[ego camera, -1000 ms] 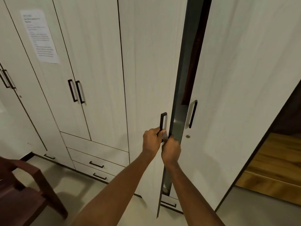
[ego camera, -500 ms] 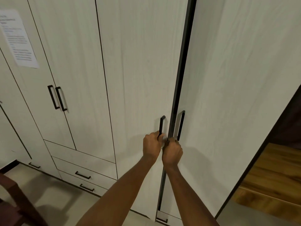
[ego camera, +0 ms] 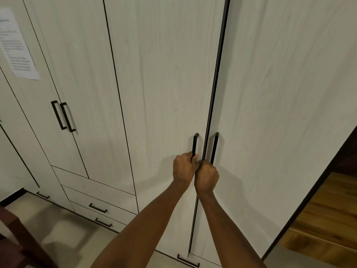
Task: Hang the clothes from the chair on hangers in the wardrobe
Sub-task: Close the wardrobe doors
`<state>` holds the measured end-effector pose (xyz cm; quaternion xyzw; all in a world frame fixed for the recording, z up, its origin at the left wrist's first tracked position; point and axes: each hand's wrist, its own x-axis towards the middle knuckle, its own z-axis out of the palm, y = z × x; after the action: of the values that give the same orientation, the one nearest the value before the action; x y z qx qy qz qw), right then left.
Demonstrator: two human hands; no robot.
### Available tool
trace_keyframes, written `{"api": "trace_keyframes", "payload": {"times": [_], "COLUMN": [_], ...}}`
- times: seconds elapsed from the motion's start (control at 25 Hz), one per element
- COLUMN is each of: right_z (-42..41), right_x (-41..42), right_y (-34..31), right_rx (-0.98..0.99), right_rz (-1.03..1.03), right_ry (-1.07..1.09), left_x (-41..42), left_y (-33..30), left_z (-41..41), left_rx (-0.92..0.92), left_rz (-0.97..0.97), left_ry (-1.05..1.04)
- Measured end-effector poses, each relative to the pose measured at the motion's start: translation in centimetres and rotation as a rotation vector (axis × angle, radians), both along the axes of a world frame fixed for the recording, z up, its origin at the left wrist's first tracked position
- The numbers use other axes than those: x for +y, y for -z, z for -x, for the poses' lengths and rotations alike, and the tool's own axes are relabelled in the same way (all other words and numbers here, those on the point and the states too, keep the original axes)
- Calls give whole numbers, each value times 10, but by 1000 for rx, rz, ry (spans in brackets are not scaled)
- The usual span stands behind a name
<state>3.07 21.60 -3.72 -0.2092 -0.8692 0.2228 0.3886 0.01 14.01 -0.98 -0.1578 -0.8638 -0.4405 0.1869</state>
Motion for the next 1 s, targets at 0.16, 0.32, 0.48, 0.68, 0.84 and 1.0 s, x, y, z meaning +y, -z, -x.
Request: {"api": "trace_keyframes", "payload": {"times": [0.16,0.32,0.48,0.68,0.84,1.0], "right_z": [12,24,29,35,46,54], "right_x": [8,14,18,18,17,15], "right_y": [0,10,10,13,16,24], "right_rx": [-22,4,19,-39,-127,-141], "right_rz": [-48,-5,-15,-112,-152,-77], "right_ry": [-4,-42,-28,-45,-62,-75], "left_x": [9,15,17,21,21,22], "left_y": [-1,-3,-1,0,2,0], "left_z": [9,15,21,28,37,39], "left_rx": [-20,-23,-3,5,5,-1], "left_rz": [-24,-36,-43,-13,-23,-12], "left_ry": [19,29,37,22,53,65]}}
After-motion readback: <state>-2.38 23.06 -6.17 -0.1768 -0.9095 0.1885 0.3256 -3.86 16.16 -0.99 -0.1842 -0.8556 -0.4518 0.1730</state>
